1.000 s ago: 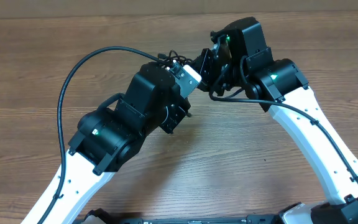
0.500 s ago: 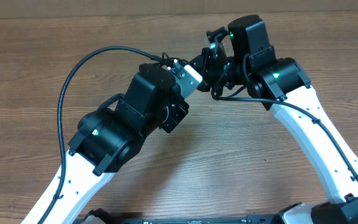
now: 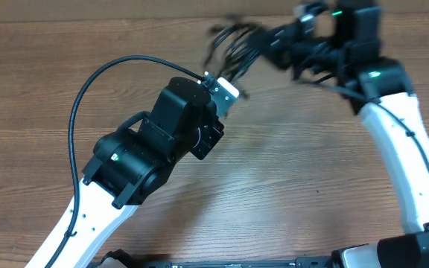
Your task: Untangle cables
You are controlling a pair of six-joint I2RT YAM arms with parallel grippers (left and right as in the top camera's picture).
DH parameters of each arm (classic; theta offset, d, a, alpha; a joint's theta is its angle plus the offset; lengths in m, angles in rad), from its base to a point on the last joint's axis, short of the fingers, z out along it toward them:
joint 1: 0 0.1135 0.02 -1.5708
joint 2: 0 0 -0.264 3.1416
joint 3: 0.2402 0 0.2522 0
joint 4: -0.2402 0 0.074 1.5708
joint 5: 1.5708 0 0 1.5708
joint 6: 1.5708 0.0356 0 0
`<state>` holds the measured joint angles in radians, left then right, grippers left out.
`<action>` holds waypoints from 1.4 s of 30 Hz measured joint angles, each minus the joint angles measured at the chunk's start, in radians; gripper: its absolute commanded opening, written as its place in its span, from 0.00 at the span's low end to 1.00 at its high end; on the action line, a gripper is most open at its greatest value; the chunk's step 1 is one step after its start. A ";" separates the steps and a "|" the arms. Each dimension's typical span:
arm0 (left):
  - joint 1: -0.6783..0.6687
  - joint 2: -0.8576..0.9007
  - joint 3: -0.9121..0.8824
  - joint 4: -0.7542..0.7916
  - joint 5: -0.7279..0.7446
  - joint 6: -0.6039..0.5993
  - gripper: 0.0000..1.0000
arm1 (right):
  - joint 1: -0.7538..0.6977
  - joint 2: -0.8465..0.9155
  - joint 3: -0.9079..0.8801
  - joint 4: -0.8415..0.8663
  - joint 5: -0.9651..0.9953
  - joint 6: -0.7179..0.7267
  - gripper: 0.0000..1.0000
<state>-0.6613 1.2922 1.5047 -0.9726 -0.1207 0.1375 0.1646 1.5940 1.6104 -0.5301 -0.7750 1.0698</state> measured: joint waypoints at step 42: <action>0.000 0.063 -0.001 0.128 0.049 -0.017 0.14 | 0.153 0.000 0.000 -0.222 -0.042 0.031 0.04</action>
<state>-0.6613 1.3556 1.5040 -0.8444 -0.0715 0.1204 0.3180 1.5940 1.6108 -0.7525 -0.8169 1.1004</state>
